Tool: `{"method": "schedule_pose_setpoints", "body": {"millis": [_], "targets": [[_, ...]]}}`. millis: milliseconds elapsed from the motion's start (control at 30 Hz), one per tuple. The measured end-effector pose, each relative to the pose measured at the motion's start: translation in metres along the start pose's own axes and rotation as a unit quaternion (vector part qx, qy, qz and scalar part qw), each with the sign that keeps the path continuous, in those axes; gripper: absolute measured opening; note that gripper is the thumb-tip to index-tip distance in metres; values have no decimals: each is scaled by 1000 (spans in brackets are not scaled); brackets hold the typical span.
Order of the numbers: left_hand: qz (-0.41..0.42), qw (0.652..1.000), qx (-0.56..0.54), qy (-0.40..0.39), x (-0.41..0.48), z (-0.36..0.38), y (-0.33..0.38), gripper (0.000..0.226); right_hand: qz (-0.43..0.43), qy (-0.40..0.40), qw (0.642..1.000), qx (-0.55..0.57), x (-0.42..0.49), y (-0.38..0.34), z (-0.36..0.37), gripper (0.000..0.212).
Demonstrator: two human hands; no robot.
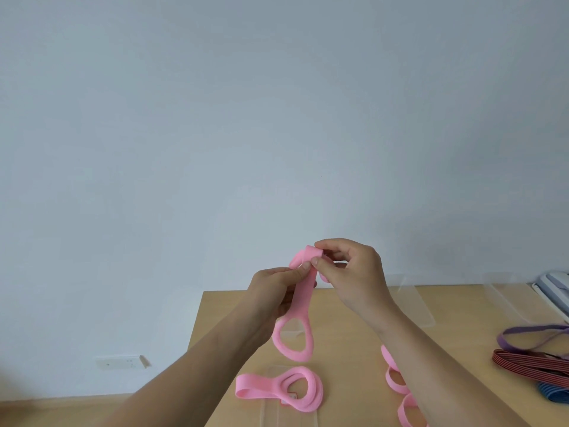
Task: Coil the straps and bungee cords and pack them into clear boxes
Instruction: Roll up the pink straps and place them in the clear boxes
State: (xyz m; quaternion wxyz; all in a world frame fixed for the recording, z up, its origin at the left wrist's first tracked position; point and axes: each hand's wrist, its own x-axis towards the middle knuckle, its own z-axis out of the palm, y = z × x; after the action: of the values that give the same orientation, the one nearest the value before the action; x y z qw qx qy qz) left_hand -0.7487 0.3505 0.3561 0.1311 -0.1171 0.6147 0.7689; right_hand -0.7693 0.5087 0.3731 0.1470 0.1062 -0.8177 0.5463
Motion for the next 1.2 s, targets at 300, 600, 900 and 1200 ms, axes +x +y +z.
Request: {"method": "schedule_pose_setpoints", "body": {"millis": [300,600,900,1200], "targets": [[2,999,-38,6,3,-1,-1,22,-115,24,992,-36,-3,8,7,32],[29,999,-14,-40,7,-6,5,41,-227,59,966,-112,0,21,13,33],[73,995,37,-59,13,-21,5,21,-119,-64,976,-172,7,12,4,25],[56,990,106,-68,10,-31,5,25,-94,-97,978,-159,7,4,7,15]]}}
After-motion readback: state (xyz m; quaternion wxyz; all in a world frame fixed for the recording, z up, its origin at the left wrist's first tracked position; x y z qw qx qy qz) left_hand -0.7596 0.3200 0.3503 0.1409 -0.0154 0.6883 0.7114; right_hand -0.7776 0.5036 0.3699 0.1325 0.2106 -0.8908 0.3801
